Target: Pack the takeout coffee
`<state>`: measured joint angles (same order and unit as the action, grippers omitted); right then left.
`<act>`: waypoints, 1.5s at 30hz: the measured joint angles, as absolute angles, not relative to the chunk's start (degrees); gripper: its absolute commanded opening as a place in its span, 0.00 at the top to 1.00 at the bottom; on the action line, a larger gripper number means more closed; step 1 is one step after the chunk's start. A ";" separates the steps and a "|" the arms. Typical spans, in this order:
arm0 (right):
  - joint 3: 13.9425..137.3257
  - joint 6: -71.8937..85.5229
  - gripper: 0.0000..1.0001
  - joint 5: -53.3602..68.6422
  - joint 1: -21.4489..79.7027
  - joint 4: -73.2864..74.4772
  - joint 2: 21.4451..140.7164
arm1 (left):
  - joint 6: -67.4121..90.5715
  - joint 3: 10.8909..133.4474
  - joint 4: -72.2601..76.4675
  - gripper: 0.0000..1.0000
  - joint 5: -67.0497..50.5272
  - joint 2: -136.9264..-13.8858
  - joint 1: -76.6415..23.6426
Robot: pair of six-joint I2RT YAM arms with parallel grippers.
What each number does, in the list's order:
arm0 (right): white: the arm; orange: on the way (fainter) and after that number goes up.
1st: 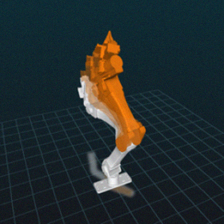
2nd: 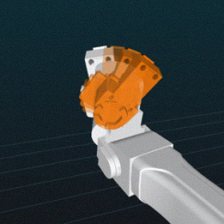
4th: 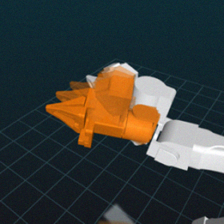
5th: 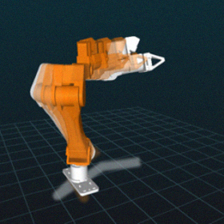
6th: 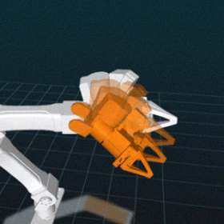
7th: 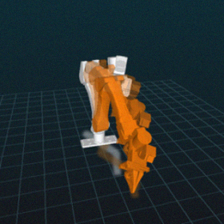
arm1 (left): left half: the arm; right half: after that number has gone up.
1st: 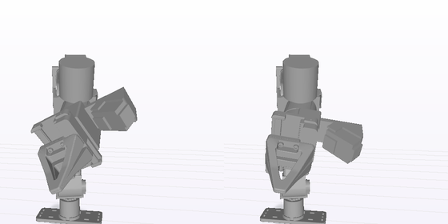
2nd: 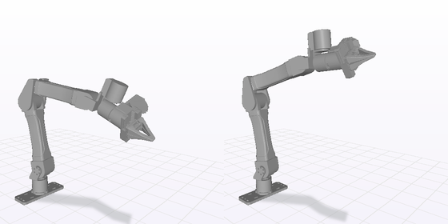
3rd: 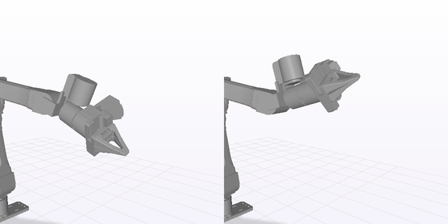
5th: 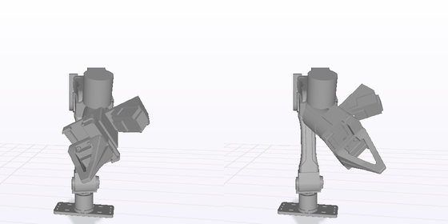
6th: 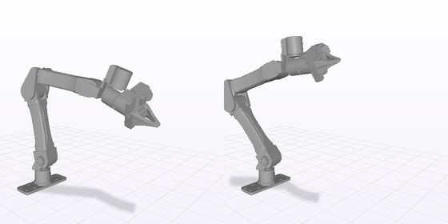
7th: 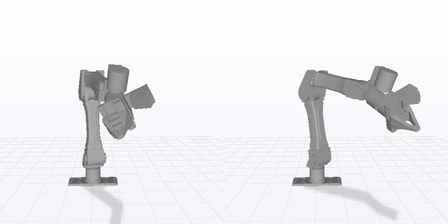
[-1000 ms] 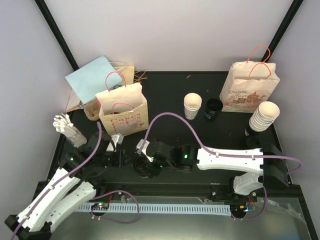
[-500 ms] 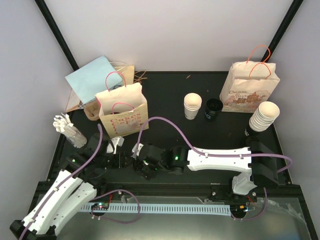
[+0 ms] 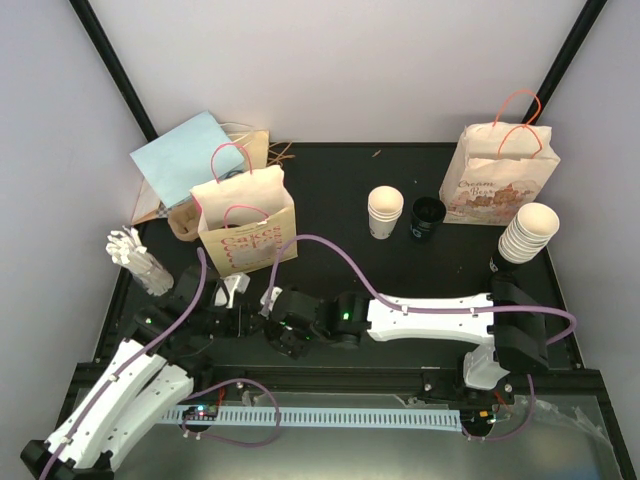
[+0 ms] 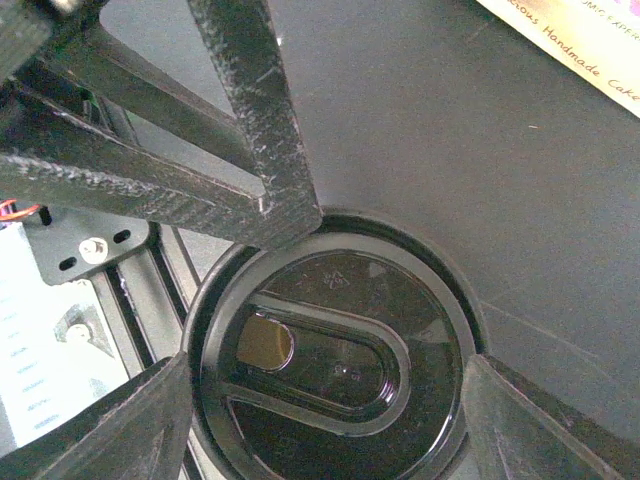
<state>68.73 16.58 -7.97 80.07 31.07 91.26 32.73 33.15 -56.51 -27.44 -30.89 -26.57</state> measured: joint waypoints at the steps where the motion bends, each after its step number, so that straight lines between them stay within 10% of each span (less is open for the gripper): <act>1: 68.79 16.56 0.24 -8.19 80.14 31.11 91.35 | 32.67 33.15 -56.51 0.66 -27.44 -30.92 -26.57; 45: 70.28 17.06 0.20 -11.88 81.03 33.87 92.95 | 30.61 32.42 -56.88 0.70 -28.18 -31.90 -25.82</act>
